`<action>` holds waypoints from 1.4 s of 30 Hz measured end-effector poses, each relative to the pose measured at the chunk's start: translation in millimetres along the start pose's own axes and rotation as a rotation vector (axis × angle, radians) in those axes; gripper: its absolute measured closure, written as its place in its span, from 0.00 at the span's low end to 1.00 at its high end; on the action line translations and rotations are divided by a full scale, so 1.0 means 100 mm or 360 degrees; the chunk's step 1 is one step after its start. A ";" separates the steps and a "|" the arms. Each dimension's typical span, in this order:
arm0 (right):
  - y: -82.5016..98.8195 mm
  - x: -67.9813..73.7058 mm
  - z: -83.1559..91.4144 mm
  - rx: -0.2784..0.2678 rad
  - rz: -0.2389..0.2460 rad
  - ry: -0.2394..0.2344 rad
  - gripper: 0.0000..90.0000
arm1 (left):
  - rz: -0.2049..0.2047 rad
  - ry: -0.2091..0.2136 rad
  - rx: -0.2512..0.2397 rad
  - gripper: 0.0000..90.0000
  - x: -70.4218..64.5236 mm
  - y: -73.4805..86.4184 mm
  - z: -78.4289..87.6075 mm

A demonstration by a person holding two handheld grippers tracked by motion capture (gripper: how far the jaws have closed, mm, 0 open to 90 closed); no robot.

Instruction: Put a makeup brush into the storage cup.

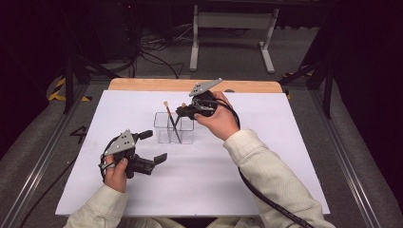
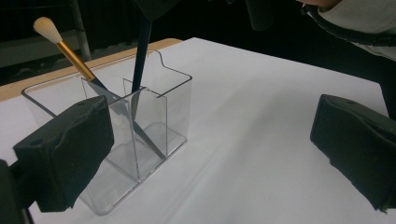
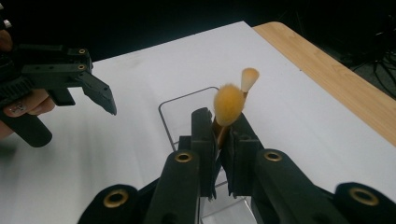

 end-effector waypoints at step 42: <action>0.17 -0.06 -0.19 0.0022 -0.0078 -0.0048 0.69 | 0.0021 0.0002 -0.0003 0.00 0.01 0.01 0.01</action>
Point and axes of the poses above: each handheld gripper's, and its own axes: z roughly backward along the jaws, y roughly out of its underside, x roughly to its left, the point moved 1 cm from there along -z, roughly forward along the jaws, and after that the axes turned 7 degrees about -z, right-handed, at the moved point
